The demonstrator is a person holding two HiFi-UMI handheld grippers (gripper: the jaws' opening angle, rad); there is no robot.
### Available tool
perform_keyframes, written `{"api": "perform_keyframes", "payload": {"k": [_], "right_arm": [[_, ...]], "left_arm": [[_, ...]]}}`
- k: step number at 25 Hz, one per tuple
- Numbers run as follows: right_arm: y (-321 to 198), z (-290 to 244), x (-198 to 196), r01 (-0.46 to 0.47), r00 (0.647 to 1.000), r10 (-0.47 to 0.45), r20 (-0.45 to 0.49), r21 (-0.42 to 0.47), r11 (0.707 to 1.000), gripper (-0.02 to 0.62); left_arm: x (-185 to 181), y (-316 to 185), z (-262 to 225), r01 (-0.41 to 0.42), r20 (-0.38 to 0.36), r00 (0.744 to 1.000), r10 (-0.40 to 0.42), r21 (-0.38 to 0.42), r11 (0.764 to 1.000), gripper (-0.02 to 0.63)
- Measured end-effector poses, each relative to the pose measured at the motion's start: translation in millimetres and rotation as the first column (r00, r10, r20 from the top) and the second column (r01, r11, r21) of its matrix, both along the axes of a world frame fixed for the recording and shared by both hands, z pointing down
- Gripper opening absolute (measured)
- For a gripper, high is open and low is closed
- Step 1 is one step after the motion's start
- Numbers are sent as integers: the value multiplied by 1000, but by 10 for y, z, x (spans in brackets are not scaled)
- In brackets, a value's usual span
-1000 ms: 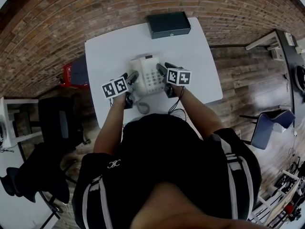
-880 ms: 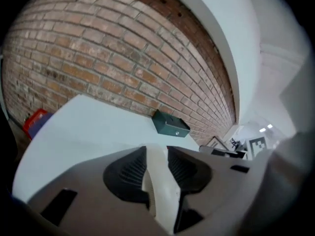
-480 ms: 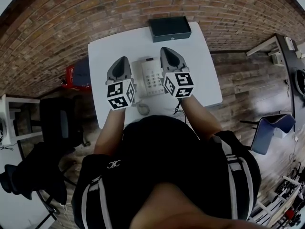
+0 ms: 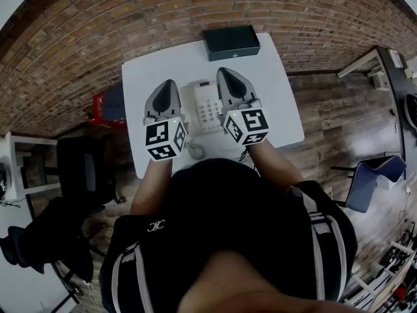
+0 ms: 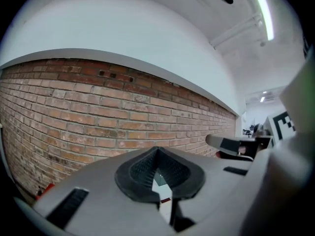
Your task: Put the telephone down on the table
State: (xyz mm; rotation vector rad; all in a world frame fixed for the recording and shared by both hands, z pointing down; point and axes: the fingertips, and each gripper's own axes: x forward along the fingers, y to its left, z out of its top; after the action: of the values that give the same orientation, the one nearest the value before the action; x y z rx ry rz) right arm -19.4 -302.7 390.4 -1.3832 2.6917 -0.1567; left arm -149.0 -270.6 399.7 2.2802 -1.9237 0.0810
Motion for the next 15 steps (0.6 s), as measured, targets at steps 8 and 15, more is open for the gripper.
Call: {"api": "perform_keyframes", "payload": {"k": [8,15], "right_arm": [[25,55,-22,-7,1000,7,-17,-17,1000,-2],[29,76,-73,15,1000,-15,5,-39,999,-2]], "left_arm": [[68,38,145,-20,-20,1000,19,-60,998,3],[80,48,94,-33,-20,999,32,-45,998,3]]}}
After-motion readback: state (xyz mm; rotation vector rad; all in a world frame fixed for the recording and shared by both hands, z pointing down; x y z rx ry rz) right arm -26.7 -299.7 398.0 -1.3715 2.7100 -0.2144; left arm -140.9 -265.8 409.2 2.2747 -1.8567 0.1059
